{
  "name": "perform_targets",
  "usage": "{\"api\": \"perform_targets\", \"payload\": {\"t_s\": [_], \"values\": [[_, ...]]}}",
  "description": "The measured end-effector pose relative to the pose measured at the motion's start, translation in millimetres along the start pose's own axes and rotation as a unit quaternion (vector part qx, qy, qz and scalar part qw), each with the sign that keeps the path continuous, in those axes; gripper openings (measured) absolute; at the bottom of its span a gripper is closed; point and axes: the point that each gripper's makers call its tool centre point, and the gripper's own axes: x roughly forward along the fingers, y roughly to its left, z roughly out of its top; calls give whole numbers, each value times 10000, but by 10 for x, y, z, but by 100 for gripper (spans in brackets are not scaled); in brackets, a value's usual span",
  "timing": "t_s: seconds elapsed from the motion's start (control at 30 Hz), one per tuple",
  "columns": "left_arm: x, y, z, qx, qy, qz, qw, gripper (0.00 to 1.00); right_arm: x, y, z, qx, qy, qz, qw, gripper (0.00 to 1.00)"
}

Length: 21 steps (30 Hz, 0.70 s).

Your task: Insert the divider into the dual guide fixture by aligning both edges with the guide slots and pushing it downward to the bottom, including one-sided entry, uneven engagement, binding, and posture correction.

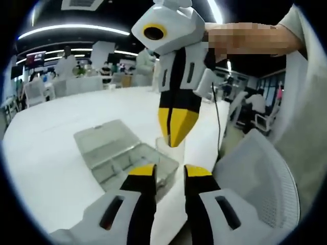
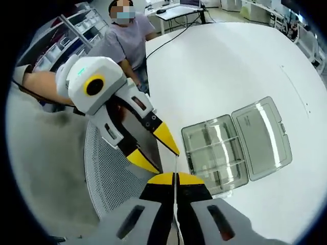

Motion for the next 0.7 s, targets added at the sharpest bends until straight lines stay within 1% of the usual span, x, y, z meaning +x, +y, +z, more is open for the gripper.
{"api": "perform_targets", "payload": {"t_s": [0.03,0.1,0.2,0.27,0.33,0.37,0.4,0.47,0.57,0.7], "values": [[4,-11,-8,-35,8,-17,10000,19,0,0,1,-18,-13,-4,10000,0],[12,-25,-34,23,53,-22,10000,19,5,6,5,-13,-47,17,10000,0],[9,2,-40,89,83,27,9999,18,12,16,6,-81,-37,-10,10000,0],[-4,27,-16,57,47,65,10000,18,11,-9,29,-222,-50,-106,9997,0],[-26,53,14,83,5,116,9999,19,13,-16,39,-213,-62,-106,9997,0],[-40,69,25,80,-4,149,9999,20,14,-41,52,-281,-87,-159,9994,0],[-55,86,36,69,-24,182,9998,23,15,-85,47,-375,-45,-267,9989,0],[-99,141,54,2,-79,275,9996,29,20,-97,60,-370,-81,-274,9989,0],[-178,194,82,-134,-167,405,9990,31,28,-180,80,-503,-102,-433,9977,0],[-256,207,63,-218,-185,479,9984,35,41,-261,95,-764,-103,-577,9953,0]]}}
